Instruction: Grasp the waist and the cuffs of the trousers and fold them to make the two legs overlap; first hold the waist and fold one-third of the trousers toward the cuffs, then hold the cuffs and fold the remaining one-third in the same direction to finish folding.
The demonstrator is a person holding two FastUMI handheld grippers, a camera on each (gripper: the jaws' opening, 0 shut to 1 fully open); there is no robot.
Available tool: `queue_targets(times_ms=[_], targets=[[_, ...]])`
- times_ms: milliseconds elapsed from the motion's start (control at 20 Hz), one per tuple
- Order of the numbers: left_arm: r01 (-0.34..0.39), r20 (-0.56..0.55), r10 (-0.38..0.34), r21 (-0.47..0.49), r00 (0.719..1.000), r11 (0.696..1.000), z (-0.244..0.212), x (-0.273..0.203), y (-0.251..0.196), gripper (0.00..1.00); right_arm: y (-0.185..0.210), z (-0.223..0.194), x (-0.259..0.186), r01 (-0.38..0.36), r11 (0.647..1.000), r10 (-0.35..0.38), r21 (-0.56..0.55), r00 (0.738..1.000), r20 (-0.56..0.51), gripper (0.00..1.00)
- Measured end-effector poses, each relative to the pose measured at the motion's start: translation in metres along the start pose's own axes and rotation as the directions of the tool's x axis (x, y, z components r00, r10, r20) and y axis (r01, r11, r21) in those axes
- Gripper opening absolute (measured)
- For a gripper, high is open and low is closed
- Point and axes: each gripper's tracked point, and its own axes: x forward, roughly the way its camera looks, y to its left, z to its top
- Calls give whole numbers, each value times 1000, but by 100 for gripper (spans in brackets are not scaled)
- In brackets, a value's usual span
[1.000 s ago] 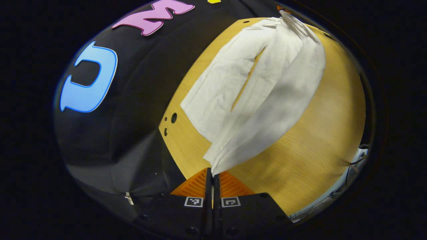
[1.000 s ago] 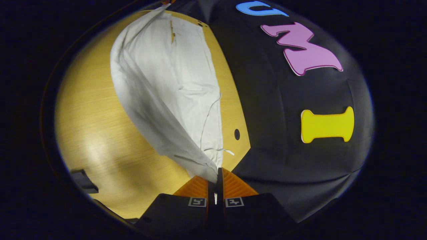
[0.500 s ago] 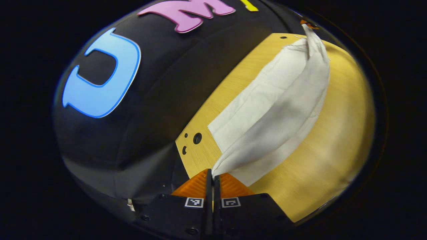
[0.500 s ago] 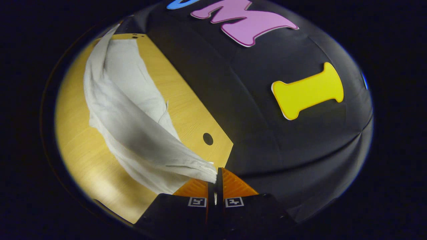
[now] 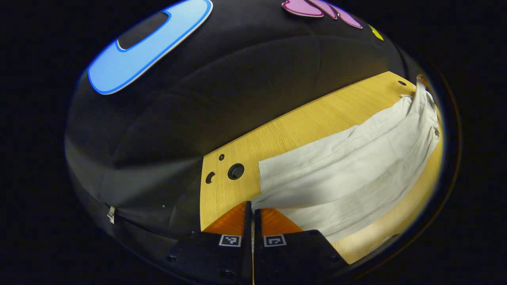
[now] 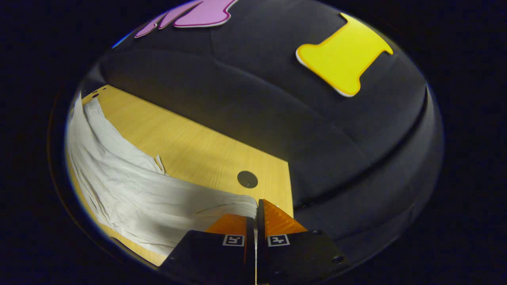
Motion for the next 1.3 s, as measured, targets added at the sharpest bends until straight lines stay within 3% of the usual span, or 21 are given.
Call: queue_targets(times_ms=[150, 200, 300, 350, 400, 450, 500, 550, 700, 800, 850, 900, 1050, 1200, 1300], targets=[[-24, -29, 22, -74, 999, 997, -13, 16, -6, 7, 2, -28, 8, -40, 996, 49, 78, 993, -110, 14], [-40, -28, 37, -104, 999, 994, -14, 16, -5, 13, 3, -27, 8, -49, 990, 65, 133, 990, -121, 16], [-39, -17, 36, -159, 999, 986, -15, 12, -9, 19, 7, -20, 7, -62, 961, 96, 271, 989, -116, 31], [-34, -11, 33, -179, 999, 983, -14, 7, -11, 38, 4, -22, 10, -61, 946, 103, 318, 988, -118, 43], [-27, 3, 28, -197, 1000, 980, -10, -2, -13, 57, -3, -24, 8, -46, 937, 94, 345, 988, -123, 46], [-25, 26, 31, -218, 999, 976, -4, -12, -12, 56, -8, -29, 3, -34, 930, 87, 367, 988, -129, 63], [-22, 51, 35, -238, 998, 971, 1, -24, -11, 77, -16, -34, -11, -21, 920, 80, 392, 988, -134, 81], [-17, 76, 38, -260, 996, 965, 7, -36, -10, 83, -18, -36, -13, -17, 907, 79, 420, 988, -131, 98], [-11, 136, 57, -313, 989, 950, 17, -74, -6, 96, -34, -50, -32, 26, 847, 42, 531, 992, -116, 98], [8, 173, 59, -364, 983, 931, 24, -102, -11, 96, -39, -63, -39, 53, 789, 17, 612, 994, -109, 98], [17, 182, 60, -394, 981, 919, 25, -115, -15, 96, -40, -68, -40, 69, 757, 4, 649, 994, -111, 94], [25, 186, 60, -424, 981, 905, 25, -123, -19, 96, -40, -72, -40, 78, 725, -2, 684, 994, -112, 99], [54, 189, 50, -506, 981, 861, 19, -152, -33, 97, -44, -87, -41, 115, 642, -20, 758, 991, -132, 99], [65, 182, 46, -561, 982, 825, 15, -167, -46, 97, -46, -98, -36, 150, 586, -41, 796, 987, -155, 99], [66, 182, 48, -575, 982, 816, 13, -180, -52, 97, -42, -105, -33, 158, 575, -34, 803, 985, -169, 99]])
